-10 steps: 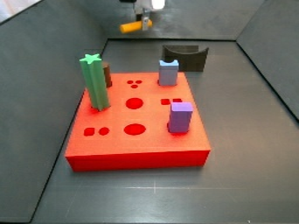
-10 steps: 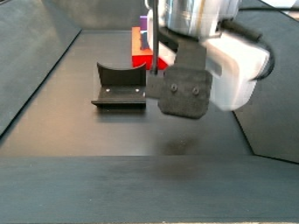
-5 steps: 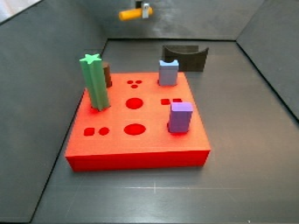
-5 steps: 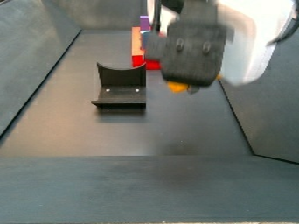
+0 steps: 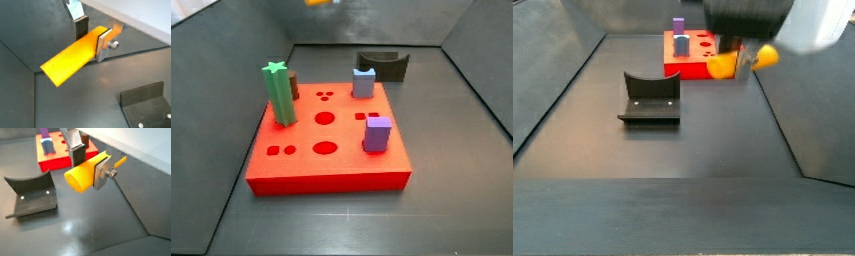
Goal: Pick up the oval object. Move up. Place the oval object on the fixture. Regrasp the oval object. Move to above the board. Insert the oval object.
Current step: Place the oval object on the fixture.
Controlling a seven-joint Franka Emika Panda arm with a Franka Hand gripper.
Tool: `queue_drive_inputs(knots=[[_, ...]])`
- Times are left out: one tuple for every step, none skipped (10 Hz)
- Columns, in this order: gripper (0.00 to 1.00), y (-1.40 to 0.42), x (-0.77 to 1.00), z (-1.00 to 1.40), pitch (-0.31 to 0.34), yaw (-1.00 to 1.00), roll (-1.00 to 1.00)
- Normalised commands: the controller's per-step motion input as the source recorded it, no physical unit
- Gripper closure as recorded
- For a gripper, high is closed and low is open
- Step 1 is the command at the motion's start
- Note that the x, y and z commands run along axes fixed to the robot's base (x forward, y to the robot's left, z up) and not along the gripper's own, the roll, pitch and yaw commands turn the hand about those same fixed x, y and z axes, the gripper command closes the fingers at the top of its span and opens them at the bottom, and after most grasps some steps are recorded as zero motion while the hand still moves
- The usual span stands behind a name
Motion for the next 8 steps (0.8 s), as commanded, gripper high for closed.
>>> queue_drive_inputs(knots=[[1.00, -0.93, 1.00, 0.22, 0.028, 1.00, 0.05], [1.00, -0.92, 1.00, 0.18, 0.032, 1.00, 0.05], [1.00, -0.86, 1.00, 0.15, 0.045, 1.00, 0.05], [1.00, -0.77, 1.00, 0.14, 0.053, 1.00, 0.06], [1.00, -0.68, 1.00, 0.12, 0.065, 1.00, 0.06], [1.00, -0.57, 1.00, 0.10, 0.077, 1.00, 0.07], [1.00, -0.46, 1.00, 0.08, 0.097, 1.00, 0.07], [1.00, -0.36, 1.00, 0.06, 0.115, 1.00, 0.08]])
